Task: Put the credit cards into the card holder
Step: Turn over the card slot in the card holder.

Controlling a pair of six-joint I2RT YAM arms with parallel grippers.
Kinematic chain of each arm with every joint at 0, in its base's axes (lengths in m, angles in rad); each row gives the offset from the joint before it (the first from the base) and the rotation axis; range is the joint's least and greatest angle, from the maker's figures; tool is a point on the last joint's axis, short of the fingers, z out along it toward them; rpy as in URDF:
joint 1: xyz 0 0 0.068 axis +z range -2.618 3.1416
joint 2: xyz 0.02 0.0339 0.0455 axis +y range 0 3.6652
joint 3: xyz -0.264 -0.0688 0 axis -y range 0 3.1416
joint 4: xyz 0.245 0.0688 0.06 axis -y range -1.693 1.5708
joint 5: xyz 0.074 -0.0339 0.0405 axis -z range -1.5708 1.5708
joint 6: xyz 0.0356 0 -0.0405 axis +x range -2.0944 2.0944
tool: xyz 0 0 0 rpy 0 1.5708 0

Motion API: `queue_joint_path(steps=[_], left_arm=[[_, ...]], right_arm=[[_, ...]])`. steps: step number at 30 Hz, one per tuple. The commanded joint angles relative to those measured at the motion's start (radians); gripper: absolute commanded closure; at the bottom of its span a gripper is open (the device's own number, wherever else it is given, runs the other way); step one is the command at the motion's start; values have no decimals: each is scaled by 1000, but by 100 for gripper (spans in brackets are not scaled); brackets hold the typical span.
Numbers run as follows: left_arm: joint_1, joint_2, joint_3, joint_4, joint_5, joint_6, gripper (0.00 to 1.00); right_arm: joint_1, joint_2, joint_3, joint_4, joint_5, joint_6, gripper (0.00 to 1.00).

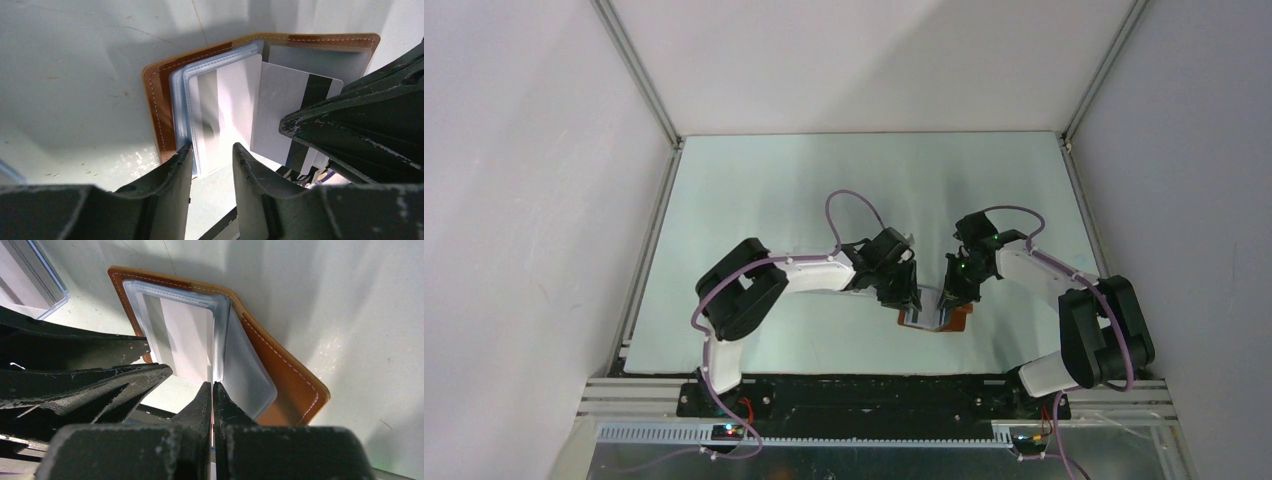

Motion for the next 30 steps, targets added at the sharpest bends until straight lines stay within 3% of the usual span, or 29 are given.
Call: queue_joint_path(steps=[1,16,30], left_arm=[[-15,29,35,5,19,-5,59],[-15,-74,53,59,72,-36,62],[-15,-50,64,88,89,-47,61]], right_arm=[[-4,3,0,6,-18,-23,100],[-3,-29,21,-25,-29,-28,100],[-44,-141,144,-160,-12,-30,100]])
